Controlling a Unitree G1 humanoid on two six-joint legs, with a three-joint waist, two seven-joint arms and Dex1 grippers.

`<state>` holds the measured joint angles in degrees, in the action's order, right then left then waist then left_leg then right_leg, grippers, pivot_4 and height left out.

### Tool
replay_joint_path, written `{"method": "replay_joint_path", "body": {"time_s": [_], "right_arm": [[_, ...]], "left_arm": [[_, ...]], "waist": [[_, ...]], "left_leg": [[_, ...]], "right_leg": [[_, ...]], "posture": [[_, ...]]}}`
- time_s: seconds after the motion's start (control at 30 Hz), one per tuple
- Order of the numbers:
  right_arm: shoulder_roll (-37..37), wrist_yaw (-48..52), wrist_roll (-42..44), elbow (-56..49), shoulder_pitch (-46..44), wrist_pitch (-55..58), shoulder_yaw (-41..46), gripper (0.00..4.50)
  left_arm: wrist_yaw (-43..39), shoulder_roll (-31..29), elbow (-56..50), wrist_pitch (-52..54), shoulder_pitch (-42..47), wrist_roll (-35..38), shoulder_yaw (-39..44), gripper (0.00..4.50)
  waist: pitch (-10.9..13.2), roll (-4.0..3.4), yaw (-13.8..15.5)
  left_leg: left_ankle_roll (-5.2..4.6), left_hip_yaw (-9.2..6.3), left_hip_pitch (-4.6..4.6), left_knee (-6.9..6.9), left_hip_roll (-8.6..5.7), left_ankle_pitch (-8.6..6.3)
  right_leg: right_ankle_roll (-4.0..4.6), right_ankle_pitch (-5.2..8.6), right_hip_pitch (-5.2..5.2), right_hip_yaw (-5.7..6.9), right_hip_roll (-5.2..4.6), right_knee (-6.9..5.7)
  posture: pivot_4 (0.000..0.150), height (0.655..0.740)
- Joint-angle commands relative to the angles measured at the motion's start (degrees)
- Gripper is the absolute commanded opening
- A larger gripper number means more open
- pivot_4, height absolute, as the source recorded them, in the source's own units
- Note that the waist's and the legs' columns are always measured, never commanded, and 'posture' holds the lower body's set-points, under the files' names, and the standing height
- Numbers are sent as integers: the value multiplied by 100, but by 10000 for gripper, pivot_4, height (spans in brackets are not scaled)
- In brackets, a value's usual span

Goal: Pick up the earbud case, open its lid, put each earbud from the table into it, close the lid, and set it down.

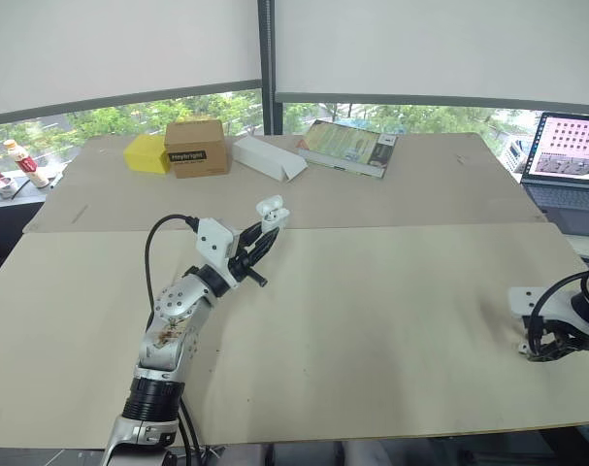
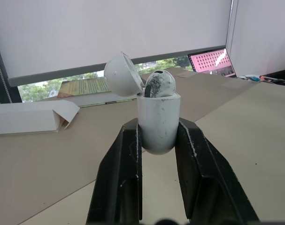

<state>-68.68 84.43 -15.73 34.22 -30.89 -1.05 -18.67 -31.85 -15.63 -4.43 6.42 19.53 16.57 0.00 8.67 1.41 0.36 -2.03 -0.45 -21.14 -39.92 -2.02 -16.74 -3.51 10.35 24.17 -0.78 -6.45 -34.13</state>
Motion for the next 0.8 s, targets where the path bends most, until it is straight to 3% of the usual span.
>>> {"method": "replay_joint_path", "body": {"time_s": [0.03, 0.8], "right_arm": [[60, 23, 11, -149, -36, 69, 101, 23431], [168, 82, 56, -433, 54, 307, 229, 23431]], "left_arm": [[39, 2, -198, -64, 46, -16, 14, 5017], [33, -3, -220, -45, 27, -24, 16, 5017]], "waist": [[0, 0, -3], [0, 0, -54]], "left_leg": [[0, 0, 0, 0, 0, 0], [0, 0, 0, 3, 1, -1]], "right_leg": [[0, 0, 0, 0, 0, 0], [0, 0, 3, -1, 1, 0]], "posture": [[1500, 7400], [1500, 7400]]}}
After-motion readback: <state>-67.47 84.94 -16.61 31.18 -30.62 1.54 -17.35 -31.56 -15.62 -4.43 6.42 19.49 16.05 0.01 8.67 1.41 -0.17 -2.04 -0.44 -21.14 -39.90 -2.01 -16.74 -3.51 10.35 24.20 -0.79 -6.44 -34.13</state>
